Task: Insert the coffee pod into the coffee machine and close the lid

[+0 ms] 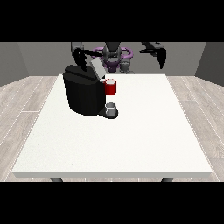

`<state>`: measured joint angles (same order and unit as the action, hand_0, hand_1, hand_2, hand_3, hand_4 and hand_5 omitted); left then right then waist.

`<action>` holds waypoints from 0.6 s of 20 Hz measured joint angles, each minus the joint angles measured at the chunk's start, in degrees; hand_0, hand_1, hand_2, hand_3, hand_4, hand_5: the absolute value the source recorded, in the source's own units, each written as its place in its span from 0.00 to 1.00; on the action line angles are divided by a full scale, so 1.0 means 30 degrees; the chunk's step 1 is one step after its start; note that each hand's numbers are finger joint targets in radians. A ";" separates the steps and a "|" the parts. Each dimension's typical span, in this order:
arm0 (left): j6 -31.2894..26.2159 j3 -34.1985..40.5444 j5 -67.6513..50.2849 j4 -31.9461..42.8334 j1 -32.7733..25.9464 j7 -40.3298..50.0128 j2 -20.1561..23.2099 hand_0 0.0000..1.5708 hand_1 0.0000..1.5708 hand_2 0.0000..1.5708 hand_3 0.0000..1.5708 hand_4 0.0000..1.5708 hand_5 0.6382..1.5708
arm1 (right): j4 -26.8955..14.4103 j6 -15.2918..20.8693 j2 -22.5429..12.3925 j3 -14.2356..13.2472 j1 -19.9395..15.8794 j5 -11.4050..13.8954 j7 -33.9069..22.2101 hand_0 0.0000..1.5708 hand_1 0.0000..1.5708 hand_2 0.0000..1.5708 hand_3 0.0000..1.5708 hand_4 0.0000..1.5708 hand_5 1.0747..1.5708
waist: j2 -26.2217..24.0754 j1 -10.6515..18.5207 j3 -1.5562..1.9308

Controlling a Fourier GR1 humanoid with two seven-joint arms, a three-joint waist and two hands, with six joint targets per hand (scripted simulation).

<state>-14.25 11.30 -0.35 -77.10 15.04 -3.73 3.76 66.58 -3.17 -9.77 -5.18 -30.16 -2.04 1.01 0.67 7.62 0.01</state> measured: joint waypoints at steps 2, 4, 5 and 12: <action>0.0191 -0.0150 -0.0082 -0.0310 -0.0161 0.0045 -0.0070 0.00 0.00 0.00 0.00 0.00 1.00 | -0.0334 0.0127 0.0166 0.0223 -0.0324 0.0345 0.0077 0.00 0.00 0.00 0.00 0.00 1.00 | 0.0101 -0.0040 -0.0002; 0.0243 -0.0294 -0.0175 -0.0691 -0.0253 -0.0031 -0.0066 0.00 0.00 0.00 0.00 0.00 1.00 | -0.0827 0.0064 -0.0041 0.0005 -0.0808 0.0445 0.0522 0.00 0.00 0.00 0.00 0.00 1.00 | 0.0403 0.0114 -0.0024; 0.0404 -0.0241 -0.0121 -0.0604 -0.0150 -0.0142 0.0030 0.00 0.00 0.00 0.00 0.00 1.00 | -0.0923 -0.0012 -0.0036 -0.0029 -0.1061 0.0419 0.0623 0.00 0.00 0.00 0.00 0.00 1.00 | 0.0585 -0.0007 -0.0030; 0.0574 -0.0220 -0.0342 -0.0841 -0.0093 0.0142 0.0618 0.00 0.00 0.00 0.00 0.00 1.00 | -0.1724 0.0032 0.0158 -0.0019 -0.2016 0.0692 0.0826 0.00 0.00 0.00 0.00 0.00 1.00 | 0.0841 -0.0124 -0.0059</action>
<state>-12.53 10.64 -1.37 -79.62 14.76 -3.30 5.62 61.40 -3.08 -9.29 -5.24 -36.21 0.04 3.49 3.20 7.25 -0.17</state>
